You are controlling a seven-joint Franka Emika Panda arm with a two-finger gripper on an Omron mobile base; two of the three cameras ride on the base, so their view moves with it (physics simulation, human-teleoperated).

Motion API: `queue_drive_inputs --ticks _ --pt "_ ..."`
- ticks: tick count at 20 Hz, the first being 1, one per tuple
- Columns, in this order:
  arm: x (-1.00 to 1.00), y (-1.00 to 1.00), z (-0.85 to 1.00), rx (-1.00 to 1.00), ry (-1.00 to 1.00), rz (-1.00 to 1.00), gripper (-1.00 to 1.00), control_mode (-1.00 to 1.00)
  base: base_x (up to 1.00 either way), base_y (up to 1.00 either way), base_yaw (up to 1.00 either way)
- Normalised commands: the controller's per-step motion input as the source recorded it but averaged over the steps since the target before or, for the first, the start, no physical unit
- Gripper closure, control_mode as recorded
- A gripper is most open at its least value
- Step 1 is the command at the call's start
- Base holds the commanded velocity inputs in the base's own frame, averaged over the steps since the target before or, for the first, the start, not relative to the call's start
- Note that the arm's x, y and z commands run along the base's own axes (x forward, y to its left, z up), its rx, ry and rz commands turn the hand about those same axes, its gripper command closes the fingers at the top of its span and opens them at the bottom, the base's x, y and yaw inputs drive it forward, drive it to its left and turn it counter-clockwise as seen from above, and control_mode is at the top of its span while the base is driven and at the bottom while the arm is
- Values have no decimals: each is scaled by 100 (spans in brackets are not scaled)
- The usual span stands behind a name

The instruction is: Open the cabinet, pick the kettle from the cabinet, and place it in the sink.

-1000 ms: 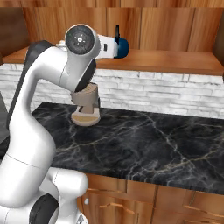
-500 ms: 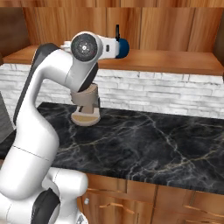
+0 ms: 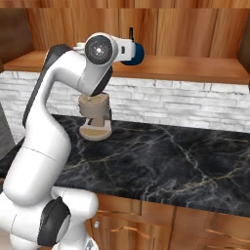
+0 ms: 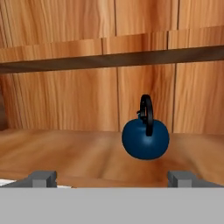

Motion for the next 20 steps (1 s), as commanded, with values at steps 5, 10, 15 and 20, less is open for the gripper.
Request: queue_drive_inputs --ticks 5,10,15,20 --pt "33 0 9 0 0 1 -100 -100 0 0 0" --pt "32 0 1 0 0 1 -100 -100 0 0 0" --pt "29 -2 0 0 0 0 -100 -100 0 0 0" --pt "24 -1 0 -1 0 0 -100 -100 0 0 0"
